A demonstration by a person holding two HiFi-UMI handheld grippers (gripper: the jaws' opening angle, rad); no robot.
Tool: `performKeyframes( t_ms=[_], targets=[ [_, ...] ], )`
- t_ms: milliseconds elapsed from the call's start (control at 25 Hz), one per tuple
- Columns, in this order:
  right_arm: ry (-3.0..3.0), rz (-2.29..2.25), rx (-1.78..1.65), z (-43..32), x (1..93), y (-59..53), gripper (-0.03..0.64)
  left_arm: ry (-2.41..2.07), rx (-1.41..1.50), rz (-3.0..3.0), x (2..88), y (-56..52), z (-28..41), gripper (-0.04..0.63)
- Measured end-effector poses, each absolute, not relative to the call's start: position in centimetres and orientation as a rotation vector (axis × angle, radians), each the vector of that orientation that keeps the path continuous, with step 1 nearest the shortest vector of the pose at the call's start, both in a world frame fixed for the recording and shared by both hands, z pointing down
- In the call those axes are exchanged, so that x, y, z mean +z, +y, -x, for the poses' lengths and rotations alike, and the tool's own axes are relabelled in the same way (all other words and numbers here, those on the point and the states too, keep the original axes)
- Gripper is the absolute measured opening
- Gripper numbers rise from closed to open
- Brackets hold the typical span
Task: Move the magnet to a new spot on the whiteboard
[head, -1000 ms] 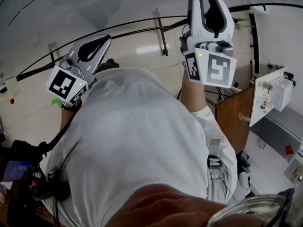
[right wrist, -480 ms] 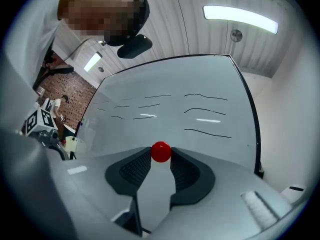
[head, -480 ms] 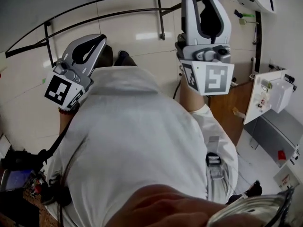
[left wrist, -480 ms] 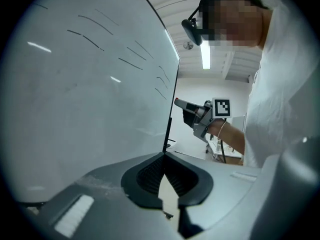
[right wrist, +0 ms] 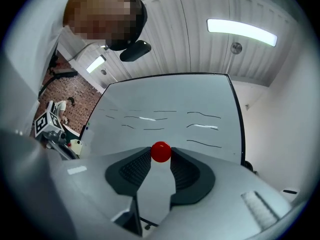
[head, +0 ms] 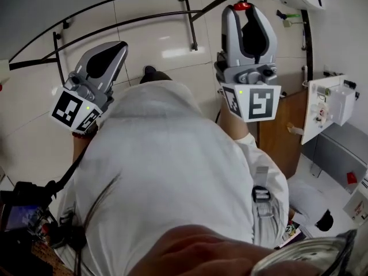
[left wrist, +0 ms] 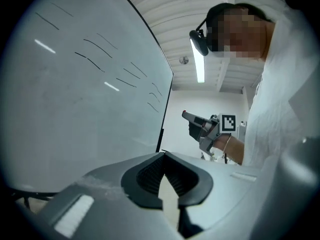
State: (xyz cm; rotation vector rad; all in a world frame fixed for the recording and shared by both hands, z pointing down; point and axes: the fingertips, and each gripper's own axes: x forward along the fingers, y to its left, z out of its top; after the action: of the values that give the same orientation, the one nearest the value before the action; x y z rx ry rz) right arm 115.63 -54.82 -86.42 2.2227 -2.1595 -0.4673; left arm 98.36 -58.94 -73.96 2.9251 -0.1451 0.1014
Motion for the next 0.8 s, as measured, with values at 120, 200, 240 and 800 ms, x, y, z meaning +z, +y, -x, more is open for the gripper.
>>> performKeyframes(
  t_ms=[120,200,240,800],
  targets=[
    [-2.164,-2.224,-0.471,-113.6,-86.5,-53.5,0.126,-0.136,0.073,-2.904,-74.1,-57.6,-96.4,0.000],
    [-2.185,-2.214,-0.473,-111.7,-86.6,-53.1,0.126,-0.161,0.080,-2.897,-73.9,-57.1,-94.2,0.000],
    [-2.195,-2.214,-0.468,-110.8,-86.7,-53.0,0.126,-0.184,0.089,-2.888,-73.7,-57.1,-92.8,0.000],
    [-2.180,-2.198,-0.391,-98.2,-87.4,-50.8,0.126,-0.136,0.092,-2.784,-72.0,-53.7,-80.6,0.000]
  ],
)
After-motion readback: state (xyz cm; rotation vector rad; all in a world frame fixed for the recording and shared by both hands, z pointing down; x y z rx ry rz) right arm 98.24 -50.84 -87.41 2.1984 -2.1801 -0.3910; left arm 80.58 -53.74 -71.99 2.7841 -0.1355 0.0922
